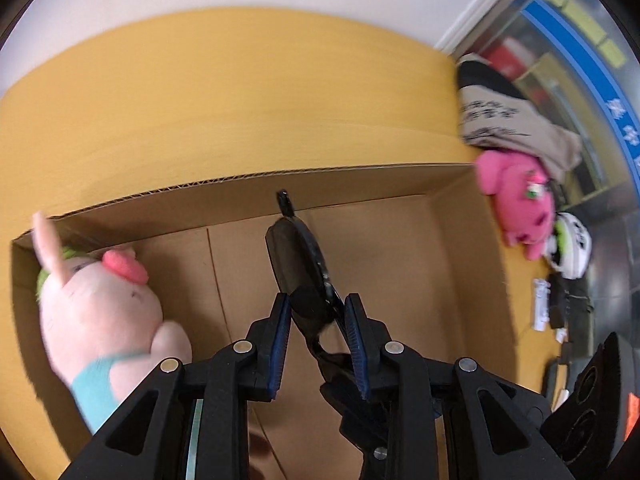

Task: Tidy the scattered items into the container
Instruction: 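Lift the sunglasses with both grippers and carry them over the box, then open both grippers to drop the sunglasses into the box, then move the left gripper to the clear phone case rim and close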

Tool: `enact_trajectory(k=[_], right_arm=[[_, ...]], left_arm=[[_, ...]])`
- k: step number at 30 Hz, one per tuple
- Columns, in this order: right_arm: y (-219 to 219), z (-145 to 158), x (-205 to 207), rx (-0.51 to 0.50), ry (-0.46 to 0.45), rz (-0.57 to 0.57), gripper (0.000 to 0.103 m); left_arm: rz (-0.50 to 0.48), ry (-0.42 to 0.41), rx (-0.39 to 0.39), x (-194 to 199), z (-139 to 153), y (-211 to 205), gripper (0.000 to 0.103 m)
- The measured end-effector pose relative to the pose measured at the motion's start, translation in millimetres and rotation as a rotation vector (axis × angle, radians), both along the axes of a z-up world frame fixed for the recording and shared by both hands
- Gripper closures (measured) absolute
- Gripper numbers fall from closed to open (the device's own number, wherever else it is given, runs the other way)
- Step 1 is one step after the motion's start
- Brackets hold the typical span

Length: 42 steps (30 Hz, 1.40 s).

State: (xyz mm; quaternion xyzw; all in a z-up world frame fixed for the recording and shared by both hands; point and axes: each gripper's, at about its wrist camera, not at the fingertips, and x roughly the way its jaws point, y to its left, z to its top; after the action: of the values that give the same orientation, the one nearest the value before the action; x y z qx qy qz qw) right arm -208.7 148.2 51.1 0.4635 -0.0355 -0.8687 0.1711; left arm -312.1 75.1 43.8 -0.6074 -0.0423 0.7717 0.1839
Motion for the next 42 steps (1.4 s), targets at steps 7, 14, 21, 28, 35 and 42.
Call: enact_trajectory(k=[7,14,21,28,35,42], right_arm=[[-12,-42,-20,0.018,-0.081,-0.018,0.081],[-20,-62,-18,0.038,-0.14,-0.013,0.065],[-1,-25,19,0.001,-0.059,-0.037,0.043],[29,24,119,-0.009,0.085,-0.003,0.029],[70,26,222,-0.033,0.156,-0.009,0.028],[95,0,255,0.016,0.115,0.016,0.028]], left_arm=[[0.006,-0.082,-0.038,-18,-46,0,0.074],[0.01,-0.068,-0.094,-15,-61,-6,0.071],[0.002,0.098,-0.012,25,-1,-19,0.04],[-0.031,0.403,-0.036,130,67,-38,0.016],[-0.055,0.474,0.016,243,63,-61,0.01],[-0.075,0.418,0.049,324,21,-57,0.01]])
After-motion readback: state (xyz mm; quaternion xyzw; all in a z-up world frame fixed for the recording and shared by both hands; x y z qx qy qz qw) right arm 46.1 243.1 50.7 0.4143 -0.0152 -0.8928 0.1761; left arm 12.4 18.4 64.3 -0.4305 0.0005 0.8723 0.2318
